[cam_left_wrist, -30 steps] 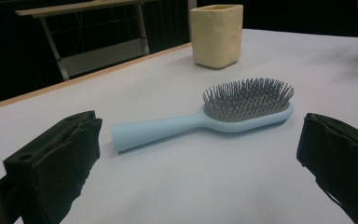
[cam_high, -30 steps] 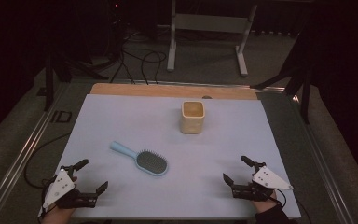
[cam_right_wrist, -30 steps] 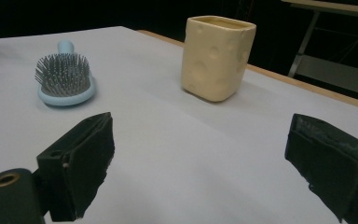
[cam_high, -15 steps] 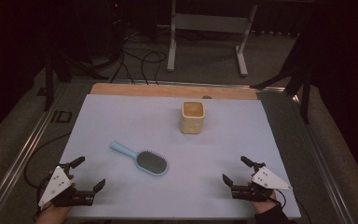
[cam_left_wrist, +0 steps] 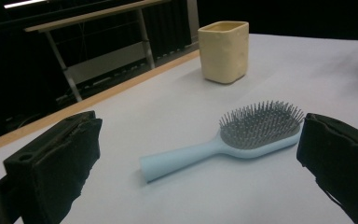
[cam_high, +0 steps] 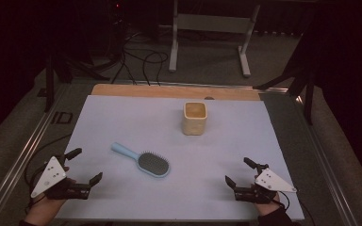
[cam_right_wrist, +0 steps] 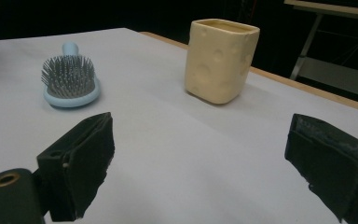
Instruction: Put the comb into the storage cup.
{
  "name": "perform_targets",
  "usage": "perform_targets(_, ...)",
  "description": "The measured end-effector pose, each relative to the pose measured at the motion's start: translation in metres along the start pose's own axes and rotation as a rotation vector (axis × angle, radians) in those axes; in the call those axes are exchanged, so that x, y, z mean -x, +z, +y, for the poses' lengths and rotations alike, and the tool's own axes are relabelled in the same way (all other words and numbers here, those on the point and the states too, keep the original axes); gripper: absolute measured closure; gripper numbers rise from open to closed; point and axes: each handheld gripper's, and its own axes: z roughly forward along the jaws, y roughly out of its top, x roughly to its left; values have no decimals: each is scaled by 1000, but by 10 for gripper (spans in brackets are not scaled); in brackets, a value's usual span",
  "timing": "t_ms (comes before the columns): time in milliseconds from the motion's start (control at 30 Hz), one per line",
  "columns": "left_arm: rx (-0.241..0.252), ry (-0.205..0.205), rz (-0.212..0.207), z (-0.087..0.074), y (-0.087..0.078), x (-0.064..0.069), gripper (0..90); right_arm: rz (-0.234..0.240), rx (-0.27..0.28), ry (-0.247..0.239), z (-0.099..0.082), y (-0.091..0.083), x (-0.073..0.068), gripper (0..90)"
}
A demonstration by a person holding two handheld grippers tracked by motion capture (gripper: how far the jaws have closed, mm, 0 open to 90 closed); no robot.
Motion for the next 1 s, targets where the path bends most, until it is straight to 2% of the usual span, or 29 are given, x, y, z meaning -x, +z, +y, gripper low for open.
perform_targets(133,4,2,-6,4,1,-2,0,3,1,5,0,0,0,81)
perform_targets(433,-3,43,-20,19,5,-11,0,5,5,6,0,-1,0,81)
perform_targets(700,-45,98,-42,33,15,-18,0,3,9,8,1,-1,1,81)
perform_targets(1000,-78,122,-92,47,27,-23,0,5,10,11,1,-1,1,81)
